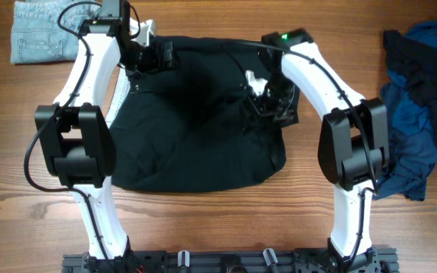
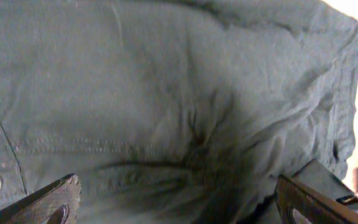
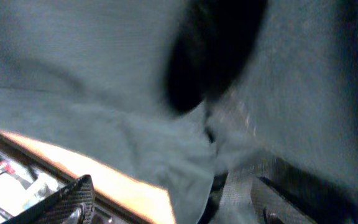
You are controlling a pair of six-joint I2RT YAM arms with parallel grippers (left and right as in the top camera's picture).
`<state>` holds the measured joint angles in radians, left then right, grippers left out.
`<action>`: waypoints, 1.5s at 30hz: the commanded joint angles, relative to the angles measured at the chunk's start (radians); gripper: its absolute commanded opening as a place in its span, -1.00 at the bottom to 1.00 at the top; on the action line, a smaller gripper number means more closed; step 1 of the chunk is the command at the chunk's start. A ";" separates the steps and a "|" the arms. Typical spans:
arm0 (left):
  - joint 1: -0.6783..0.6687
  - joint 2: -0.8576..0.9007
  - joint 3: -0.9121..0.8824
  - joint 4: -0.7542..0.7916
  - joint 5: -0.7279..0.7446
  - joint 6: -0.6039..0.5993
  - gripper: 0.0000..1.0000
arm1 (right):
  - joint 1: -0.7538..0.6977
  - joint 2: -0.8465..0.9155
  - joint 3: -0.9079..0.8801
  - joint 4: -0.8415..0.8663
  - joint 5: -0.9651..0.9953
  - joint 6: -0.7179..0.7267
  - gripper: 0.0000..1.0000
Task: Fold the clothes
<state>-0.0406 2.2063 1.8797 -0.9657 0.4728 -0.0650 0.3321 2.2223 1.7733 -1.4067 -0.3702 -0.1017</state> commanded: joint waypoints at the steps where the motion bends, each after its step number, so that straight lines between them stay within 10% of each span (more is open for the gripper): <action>1: -0.003 -0.013 -0.011 0.021 0.005 0.009 1.00 | 0.002 0.013 -0.090 0.073 0.029 0.051 0.73; 16: -0.003 -0.013 -0.011 0.034 0.005 0.009 1.00 | 0.050 0.013 -0.100 0.209 -0.014 0.114 0.73; 28: -0.002 -0.013 -0.011 0.034 0.005 0.009 0.99 | 0.192 0.013 -0.100 0.205 0.058 0.190 0.02; 35: -0.002 -0.013 -0.011 0.034 0.005 0.009 1.00 | 0.156 0.013 -0.100 0.156 0.086 0.213 -0.92; 45: -0.002 -0.013 -0.011 0.035 0.000 0.009 1.00 | 0.141 -0.014 -0.098 -0.028 0.066 0.209 -0.92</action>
<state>-0.0402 2.2063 1.8782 -0.9344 0.4728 -0.0647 0.4732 2.2242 1.6733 -1.3365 -0.3019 0.1020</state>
